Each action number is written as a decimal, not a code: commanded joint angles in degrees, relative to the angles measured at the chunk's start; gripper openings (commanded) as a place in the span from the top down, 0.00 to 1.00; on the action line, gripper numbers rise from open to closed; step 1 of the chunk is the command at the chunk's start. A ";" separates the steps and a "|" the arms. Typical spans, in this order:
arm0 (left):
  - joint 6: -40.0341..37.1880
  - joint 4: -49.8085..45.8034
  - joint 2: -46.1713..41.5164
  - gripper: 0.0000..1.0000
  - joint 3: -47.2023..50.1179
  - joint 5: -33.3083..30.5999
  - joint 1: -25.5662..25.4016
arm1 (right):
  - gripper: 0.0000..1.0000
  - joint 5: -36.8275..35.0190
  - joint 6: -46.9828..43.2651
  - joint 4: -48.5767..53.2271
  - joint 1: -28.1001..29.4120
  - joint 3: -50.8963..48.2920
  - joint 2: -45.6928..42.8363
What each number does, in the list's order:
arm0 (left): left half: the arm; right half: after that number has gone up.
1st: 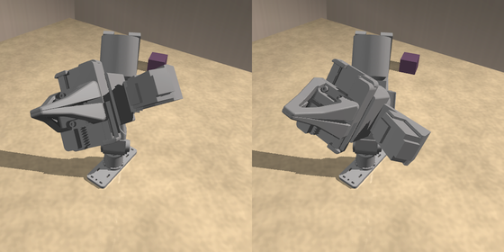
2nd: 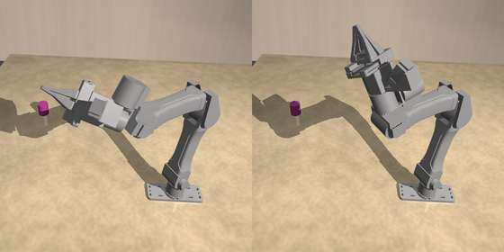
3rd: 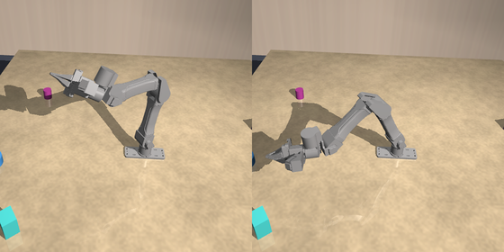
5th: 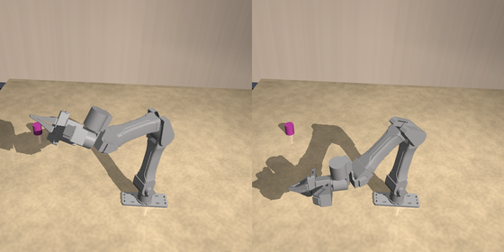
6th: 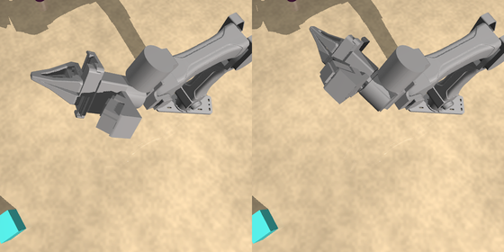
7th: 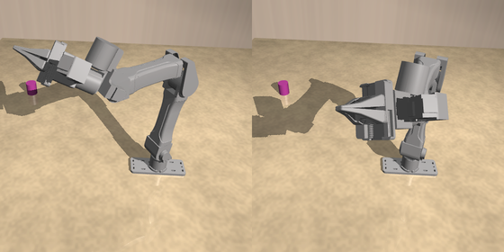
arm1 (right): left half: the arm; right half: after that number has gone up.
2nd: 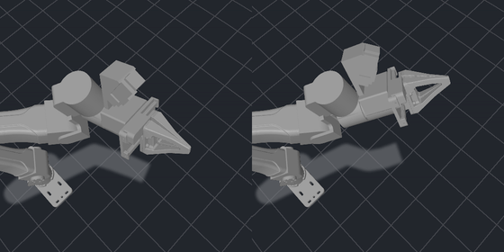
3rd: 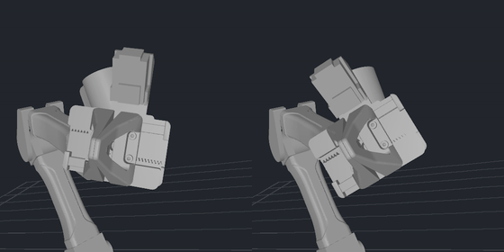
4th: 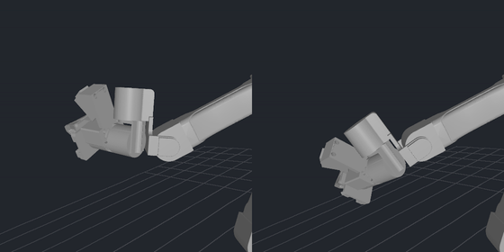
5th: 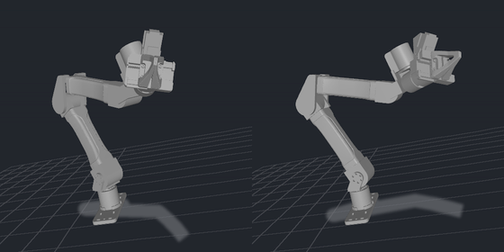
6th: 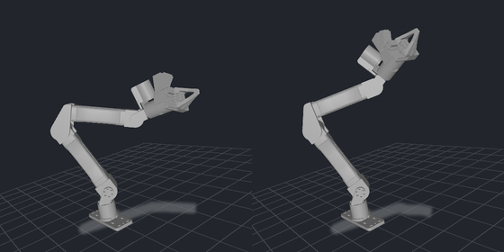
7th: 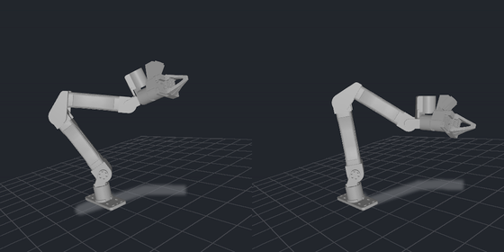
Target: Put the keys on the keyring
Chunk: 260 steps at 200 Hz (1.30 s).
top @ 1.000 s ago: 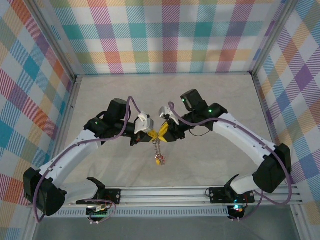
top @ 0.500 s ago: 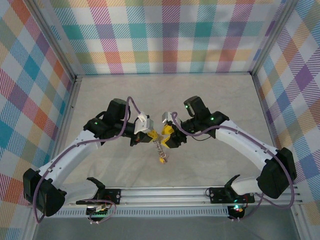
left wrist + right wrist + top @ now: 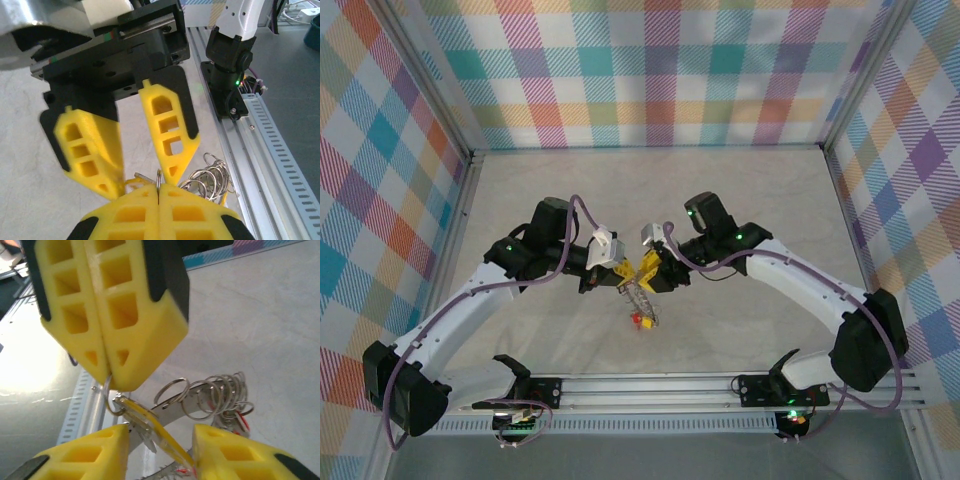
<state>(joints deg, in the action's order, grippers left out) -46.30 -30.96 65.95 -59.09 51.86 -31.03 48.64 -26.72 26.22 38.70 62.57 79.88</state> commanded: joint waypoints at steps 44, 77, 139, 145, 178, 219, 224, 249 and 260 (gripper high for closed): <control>0.11 2.44 -1.70 1.00 0.26 0.10 -0.08 | 0.82 7.06 -0.70 2.15 -0.03 0.76 0.91; 0.68 2.67 -1.27 1.00 0.47 -1.42 -0.09 | 0.93 7.83 -0.29 2.75 -0.03 1.23 0.54; 0.54 2.06 -1.78 1.00 2.27 -4.30 -0.05 | 1.00 7.44 0.72 6.77 -0.11 3.06 0.54; 0.28 1.96 -1.94 1.00 2.56 -4.01 -0.04 | 1.00 7.36 1.41 7.16 -0.20 3.24 0.54; 1.40 3.97 -1.45 1.00 4.20 -3.21 -0.26 | 1.00 9.13 7.93 9.57 -0.47 5.14 1.42; 4.02 9.40 -0.60 1.00 6.51 -2.77 -0.44 | 1.00 18.67 41.35 -12.94 -0.25 1.08 -1.35; 4.17 9.90 -0.36 1.00 6.58 -2.58 -0.44 | 1.00 18.57 45.69 -16.07 -0.21 0.61 -1.71; 4.80 11.14 1.17 1.00 5.65 -2.81 -0.44 | 1.00 18.60 62.41 -22.87 0.22 1.06 -1.81; 4.97 11.15 2.11 1.00 4.90 -2.99 -0.44 | 1.00 19.20 67.02 -21.92 0.58 2.45 -1.04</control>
<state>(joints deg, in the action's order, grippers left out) -42.72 -22.35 65.25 -53.78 47.90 -30.37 59.55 20.78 20.34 37.45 61.43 80.53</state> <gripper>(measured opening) 0.049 0.052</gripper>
